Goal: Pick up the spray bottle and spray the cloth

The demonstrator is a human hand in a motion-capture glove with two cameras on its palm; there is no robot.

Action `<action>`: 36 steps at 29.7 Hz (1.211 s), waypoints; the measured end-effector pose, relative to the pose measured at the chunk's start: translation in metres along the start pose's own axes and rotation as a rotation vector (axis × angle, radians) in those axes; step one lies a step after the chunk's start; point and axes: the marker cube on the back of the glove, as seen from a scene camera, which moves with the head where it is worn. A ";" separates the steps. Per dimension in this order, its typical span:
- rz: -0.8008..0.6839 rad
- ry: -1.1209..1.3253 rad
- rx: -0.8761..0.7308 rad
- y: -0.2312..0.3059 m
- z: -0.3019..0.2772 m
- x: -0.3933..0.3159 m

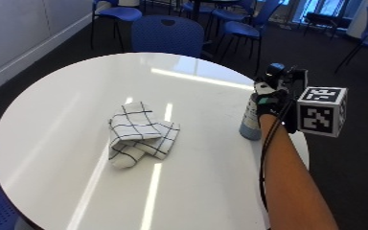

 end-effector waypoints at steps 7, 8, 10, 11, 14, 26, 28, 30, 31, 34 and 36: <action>-0.073 -0.017 0.111 -0.008 0.003 -0.030; -0.088 -0.021 0.121 -0.009 0.003 -0.037; -0.115 -0.029 0.139 -0.011 0.003 -0.053; -0.126 -0.033 0.146 -0.011 0.002 -0.060; -0.155 -0.047 0.167 -0.012 0.000 -0.081; -0.217 -0.100 0.176 -0.010 -0.011 -0.096; -0.226 -0.095 0.190 -0.011 -0.011 -0.091; -0.228 -0.083 0.210 -0.012 -0.012 -0.083; -0.227 -0.076 0.219 -0.013 -0.012 -0.079; -0.223 -0.053 0.233 -0.015 -0.009 -0.064; -0.217 -0.036 0.219 -0.015 -0.007 -0.052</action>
